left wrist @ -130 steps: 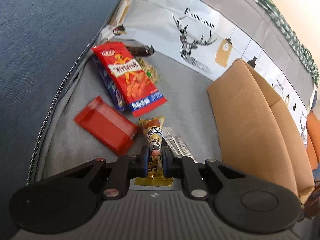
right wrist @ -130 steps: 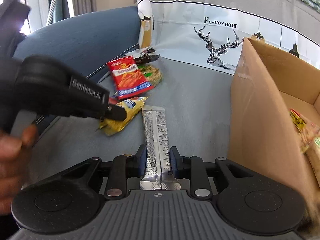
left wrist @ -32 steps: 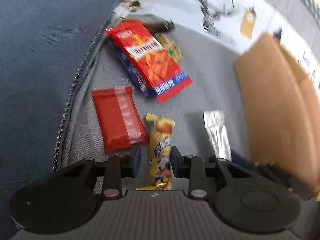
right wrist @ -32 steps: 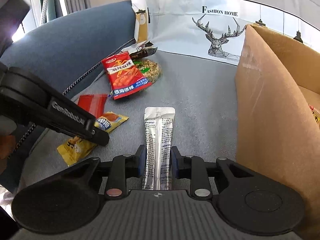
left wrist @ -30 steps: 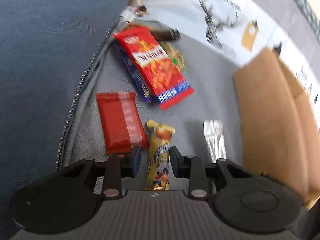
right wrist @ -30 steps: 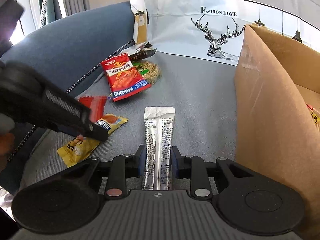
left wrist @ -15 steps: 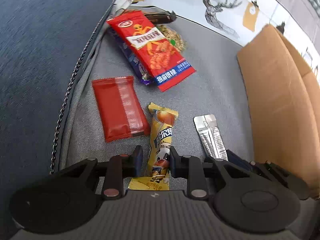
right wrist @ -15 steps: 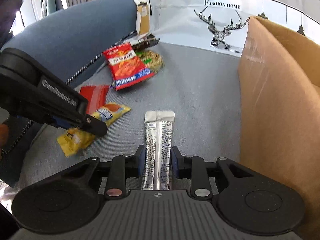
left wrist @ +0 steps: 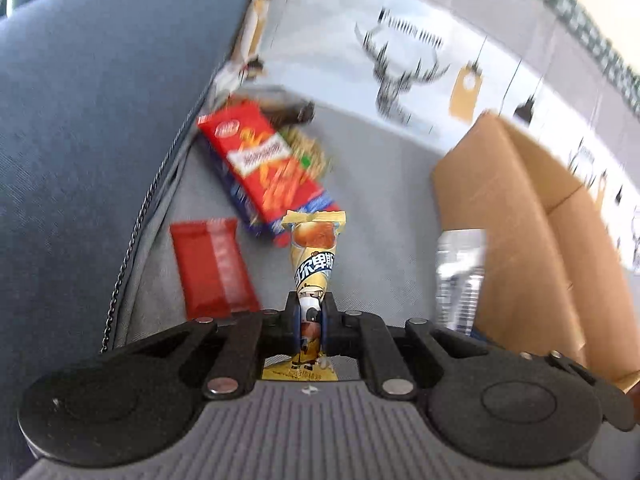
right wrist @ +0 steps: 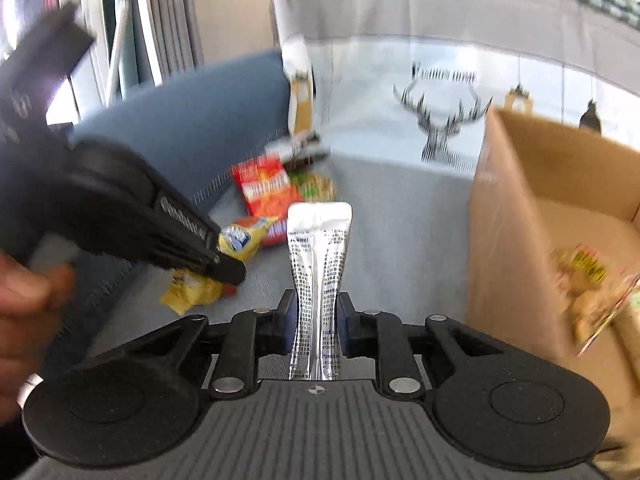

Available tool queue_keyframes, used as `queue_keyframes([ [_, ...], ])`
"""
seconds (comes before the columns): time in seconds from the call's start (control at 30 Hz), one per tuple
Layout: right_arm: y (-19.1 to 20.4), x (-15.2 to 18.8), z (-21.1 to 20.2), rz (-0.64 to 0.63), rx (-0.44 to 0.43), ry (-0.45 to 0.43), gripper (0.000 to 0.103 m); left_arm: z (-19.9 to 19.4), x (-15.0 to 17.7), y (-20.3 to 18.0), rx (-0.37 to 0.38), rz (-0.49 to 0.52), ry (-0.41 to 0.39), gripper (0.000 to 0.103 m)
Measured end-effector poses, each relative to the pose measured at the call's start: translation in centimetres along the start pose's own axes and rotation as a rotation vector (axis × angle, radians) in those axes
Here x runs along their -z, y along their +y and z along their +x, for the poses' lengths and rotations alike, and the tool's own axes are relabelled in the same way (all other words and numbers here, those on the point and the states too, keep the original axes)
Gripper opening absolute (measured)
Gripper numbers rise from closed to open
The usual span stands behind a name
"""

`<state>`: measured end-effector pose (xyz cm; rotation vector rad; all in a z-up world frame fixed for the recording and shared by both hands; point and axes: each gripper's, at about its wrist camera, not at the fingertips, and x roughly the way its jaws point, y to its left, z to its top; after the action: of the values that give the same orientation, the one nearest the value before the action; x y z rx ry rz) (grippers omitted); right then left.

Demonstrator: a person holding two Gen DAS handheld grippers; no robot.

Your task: Organize snacks

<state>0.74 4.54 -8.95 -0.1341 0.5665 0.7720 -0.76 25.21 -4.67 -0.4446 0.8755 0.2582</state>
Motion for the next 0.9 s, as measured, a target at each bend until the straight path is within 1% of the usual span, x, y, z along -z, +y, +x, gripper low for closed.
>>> queue_keyframes([
  [0.23, -2.9, -4.0, -5.8, 0.068, -0.014, -0.105, 0.021, -3.8, -0.3, -3.8, 0.057, -0.001, -0.163, 0.009],
  [0.3, -4.4, -5.2, -7.5, 0.075, -0.020, -0.136, 0.021, -4.4, -0.3, -4.9, 0.075, 0.009, -0.198, 0.009],
  [0.43, -8.7, -7.3, -9.9, 0.086, -0.007, -0.188, 0.021, -4.9, -0.3, -7.3, 0.108, 0.020, -0.242, 0.009],
  [0.5, -11.0, -7.9, -10.4, 0.095, 0.030, -0.208, 0.021, -4.7, -0.3, -8.4, 0.125, 0.023, -0.262, 0.009],
  [0.53, -12.1, -8.0, -10.6, 0.105, 0.053, -0.216, 0.021, -4.6, -0.3, -8.8, 0.134, 0.023, -0.272, 0.009],
  [0.57, -13.3, -8.1, -10.6, 0.135, 0.058, -0.223, 0.021, -4.6, -0.3, -9.4, 0.143, 0.021, -0.282, 0.009],
  [0.63, -15.3, -7.6, -10.9, 0.204, 0.036, -0.240, 0.021, -4.6, -0.4, -10.2, 0.166, 0.015, -0.304, 0.009],
  [0.7, -16.5, -6.8, -11.2, 0.214, 0.059, -0.247, 0.021, -4.3, -0.6, -10.9, 0.189, 0.008, -0.322, 0.009],
  [0.77, -17.6, -6.3, -11.5, 0.229, 0.063, -0.242, 0.021, -4.0, -0.8, -11.8, 0.204, 0.002, -0.339, 0.009],
  [0.9, -19.5, -5.9, -12.6, 0.239, 0.090, -0.259, 0.021, -3.3, -0.8, -13.6, 0.246, -0.009, -0.346, 0.009],
])
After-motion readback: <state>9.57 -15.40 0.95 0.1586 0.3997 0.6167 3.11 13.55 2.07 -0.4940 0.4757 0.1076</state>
